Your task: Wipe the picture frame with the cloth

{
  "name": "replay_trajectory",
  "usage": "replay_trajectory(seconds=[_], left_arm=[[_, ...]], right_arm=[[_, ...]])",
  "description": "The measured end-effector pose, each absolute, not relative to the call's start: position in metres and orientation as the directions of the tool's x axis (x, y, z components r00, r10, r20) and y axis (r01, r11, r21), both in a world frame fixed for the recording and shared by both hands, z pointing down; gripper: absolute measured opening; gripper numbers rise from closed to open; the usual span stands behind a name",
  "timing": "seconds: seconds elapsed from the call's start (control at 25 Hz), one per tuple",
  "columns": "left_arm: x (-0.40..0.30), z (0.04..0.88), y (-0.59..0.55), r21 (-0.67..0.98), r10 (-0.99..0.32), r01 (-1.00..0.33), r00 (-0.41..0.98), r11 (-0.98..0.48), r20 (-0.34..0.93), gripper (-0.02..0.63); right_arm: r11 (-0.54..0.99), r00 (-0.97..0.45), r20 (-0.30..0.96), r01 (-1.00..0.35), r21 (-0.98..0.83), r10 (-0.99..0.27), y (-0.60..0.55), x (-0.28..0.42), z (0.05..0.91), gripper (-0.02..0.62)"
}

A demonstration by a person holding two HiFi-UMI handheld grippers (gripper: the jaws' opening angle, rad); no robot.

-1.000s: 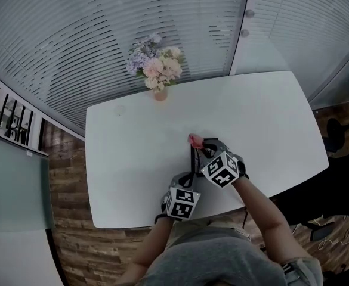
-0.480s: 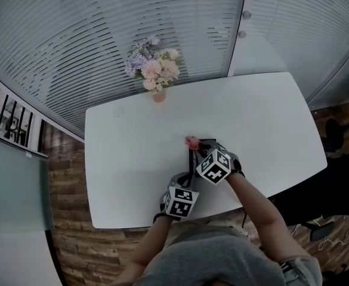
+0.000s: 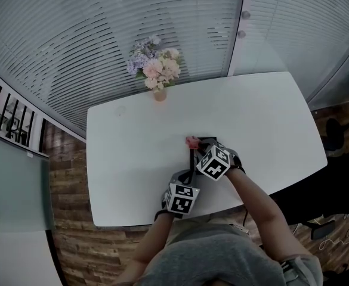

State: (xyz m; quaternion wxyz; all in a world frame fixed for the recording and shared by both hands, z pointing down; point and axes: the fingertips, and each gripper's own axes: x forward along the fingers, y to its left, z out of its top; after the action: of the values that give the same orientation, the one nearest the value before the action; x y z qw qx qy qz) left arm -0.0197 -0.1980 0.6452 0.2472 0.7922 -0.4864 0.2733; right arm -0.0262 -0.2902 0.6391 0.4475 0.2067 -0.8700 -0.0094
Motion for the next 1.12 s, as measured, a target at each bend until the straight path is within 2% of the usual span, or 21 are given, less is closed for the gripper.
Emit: replay_trajectory(seconds=[1.12], left_arm=[[-0.021, 0.645, -0.201, 0.123, -0.657, -0.913, 0.369, -0.389, 0.658, 0.003]], right_arm=[[0.978, -0.533, 0.825, -0.184, 0.103, -0.187, -0.220, -0.019, 0.640, 0.040]])
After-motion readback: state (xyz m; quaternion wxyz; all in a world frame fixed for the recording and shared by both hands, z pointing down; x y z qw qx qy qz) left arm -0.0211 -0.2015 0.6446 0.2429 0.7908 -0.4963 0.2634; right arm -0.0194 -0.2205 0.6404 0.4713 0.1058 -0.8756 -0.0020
